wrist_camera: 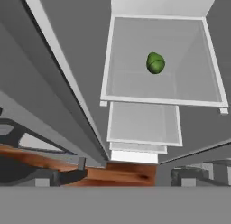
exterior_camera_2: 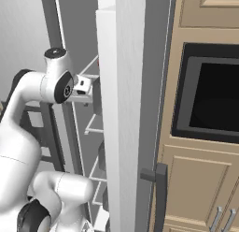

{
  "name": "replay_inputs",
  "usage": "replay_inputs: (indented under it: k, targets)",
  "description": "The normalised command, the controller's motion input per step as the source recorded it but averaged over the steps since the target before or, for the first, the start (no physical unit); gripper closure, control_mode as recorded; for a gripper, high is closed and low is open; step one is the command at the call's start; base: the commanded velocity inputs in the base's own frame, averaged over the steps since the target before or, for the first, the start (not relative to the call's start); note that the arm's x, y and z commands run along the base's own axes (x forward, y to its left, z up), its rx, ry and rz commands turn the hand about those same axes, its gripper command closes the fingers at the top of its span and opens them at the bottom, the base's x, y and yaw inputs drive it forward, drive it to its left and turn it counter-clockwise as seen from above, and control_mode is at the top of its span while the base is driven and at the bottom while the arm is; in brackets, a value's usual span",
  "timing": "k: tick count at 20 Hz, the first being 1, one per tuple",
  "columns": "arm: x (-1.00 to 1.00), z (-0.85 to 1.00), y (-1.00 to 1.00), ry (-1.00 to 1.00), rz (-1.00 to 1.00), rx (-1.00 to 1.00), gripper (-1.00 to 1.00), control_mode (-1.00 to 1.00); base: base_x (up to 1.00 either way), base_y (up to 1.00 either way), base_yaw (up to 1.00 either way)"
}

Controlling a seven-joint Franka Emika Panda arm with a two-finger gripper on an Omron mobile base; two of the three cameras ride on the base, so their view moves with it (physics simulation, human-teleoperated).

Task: Place the mustard and mayonnaise from the counter to the top shelf of the fridge. If the existing items in the fridge are on the top shelf, move them to other shelves.

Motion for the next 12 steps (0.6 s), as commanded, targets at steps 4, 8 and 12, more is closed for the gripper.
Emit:
replay_inputs:
  k: [4,8,12]
  targets:
    - [-0.28,0.33,-0.15,-0.18,-0.05,0.01,-1.0,-1.0,0.0,0.0,0.0]
    - [-0.05,0.44,-0.23,-0.06,-0.04,0.03,-1.0,-1.0,0.0,0.0,0.0]
    - [0.0,0.54,-0.27,0.0,-0.05,0.05,-1.0,-1.0,0.0,0.0,0.0]
